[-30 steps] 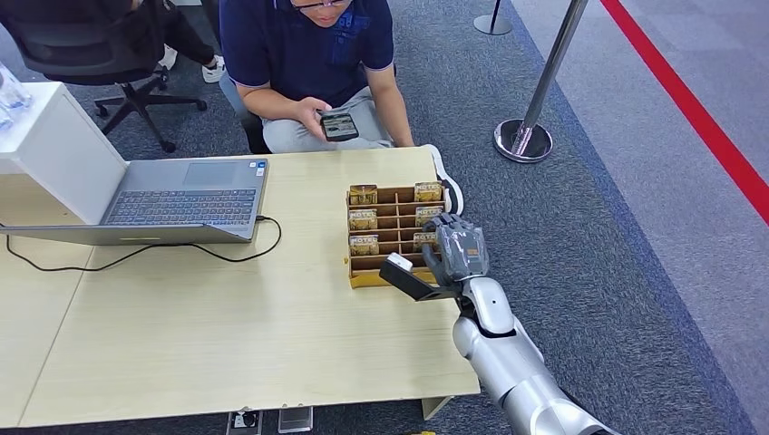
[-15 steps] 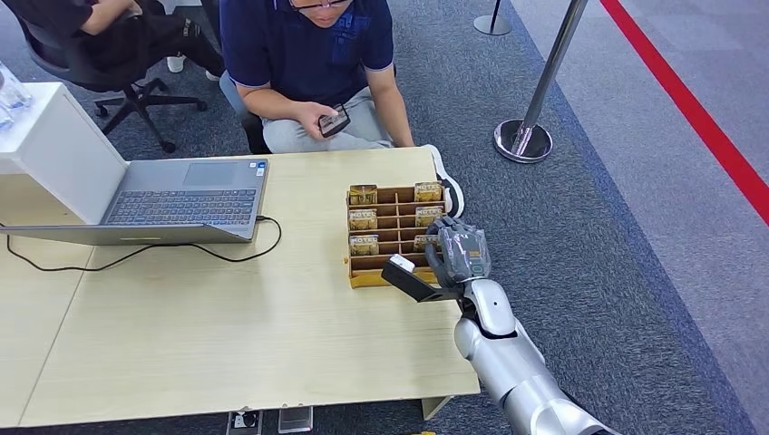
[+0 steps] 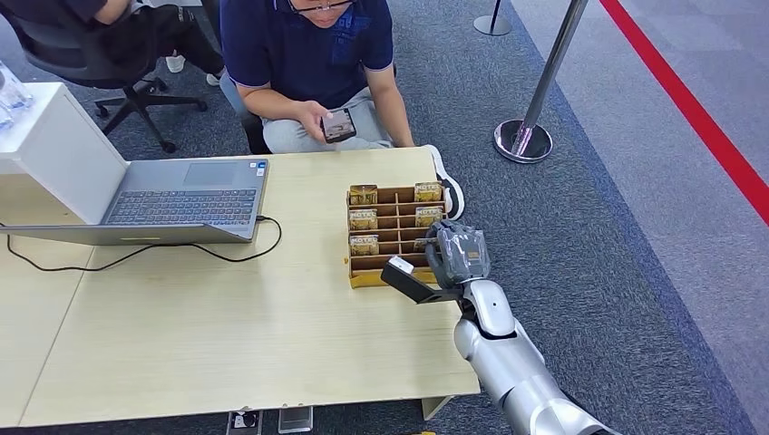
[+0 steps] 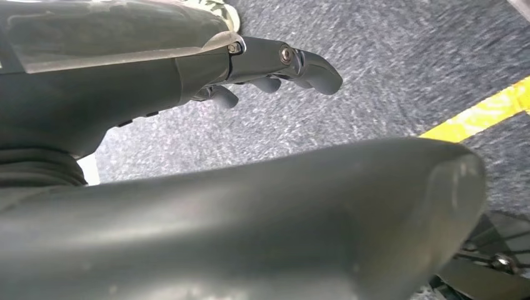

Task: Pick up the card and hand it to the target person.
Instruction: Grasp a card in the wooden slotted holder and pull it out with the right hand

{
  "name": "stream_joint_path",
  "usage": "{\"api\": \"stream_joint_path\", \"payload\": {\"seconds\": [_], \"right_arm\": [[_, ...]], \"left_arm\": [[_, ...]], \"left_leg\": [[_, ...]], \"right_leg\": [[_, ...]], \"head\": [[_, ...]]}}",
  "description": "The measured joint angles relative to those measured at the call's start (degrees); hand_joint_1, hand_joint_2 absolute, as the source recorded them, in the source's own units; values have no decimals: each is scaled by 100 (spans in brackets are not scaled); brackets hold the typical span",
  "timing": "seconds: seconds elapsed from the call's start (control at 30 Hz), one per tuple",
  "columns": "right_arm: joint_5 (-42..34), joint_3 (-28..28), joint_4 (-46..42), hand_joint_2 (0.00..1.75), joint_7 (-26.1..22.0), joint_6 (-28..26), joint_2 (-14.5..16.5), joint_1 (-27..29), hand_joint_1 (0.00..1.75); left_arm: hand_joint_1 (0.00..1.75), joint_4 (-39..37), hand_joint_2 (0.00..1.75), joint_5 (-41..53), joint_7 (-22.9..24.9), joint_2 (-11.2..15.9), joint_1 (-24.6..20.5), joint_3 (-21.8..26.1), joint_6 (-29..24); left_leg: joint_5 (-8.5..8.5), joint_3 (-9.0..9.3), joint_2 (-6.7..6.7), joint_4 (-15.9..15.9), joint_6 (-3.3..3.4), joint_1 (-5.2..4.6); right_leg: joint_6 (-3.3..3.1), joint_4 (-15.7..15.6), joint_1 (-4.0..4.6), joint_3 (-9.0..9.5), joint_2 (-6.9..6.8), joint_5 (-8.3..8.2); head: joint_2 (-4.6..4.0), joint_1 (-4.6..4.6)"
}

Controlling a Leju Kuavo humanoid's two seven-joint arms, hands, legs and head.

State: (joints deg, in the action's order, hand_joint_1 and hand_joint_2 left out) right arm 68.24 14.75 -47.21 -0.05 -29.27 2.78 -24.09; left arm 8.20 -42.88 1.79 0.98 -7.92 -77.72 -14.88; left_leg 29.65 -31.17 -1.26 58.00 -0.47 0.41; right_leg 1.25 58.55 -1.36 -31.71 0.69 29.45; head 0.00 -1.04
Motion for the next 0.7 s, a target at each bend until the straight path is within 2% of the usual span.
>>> {"api": "stream_joint_path", "payload": {"seconds": [0.13,0.27,0.3,0.43,0.7], "right_arm": [[-14,-5,1,175,-58,-46,-1,-10,149],[-42,-9,2,175,-128,-104,0,-7,163],[-45,-12,2,175,-134,-117,-1,-7,166],[-62,-34,-4,175,-189,-193,-2,10,175],[-103,-59,-9,175,-314,-248,0,30,175]], "left_arm": [[0,0,175,-3,-77,0,-3,-8,101],[0,0,0,22,-106,0,-13,-17,108],[0,0,0,23,-110,0,-14,-18,108],[0,0,175,23,-123,0,-17,-19,105],[0,0,175,75,-133,0,-18,-115,14]], "left_leg": [[0,0,0,0,0,0],[0,0,1,0,0,0],[0,0,1,0,0,0],[0,0,1,0,0,0],[0,-3,1,0,0,0]], "right_leg": [[0,0,0,-1,0,0],[0,0,0,-1,1,0],[0,0,0,-1,1,0],[-1,0,0,-1,0,-1],[-1,0,0,-3,0,-1]], "head": [[0,0],[0,-2],[0,-1],[0,2],[0,-1]]}}
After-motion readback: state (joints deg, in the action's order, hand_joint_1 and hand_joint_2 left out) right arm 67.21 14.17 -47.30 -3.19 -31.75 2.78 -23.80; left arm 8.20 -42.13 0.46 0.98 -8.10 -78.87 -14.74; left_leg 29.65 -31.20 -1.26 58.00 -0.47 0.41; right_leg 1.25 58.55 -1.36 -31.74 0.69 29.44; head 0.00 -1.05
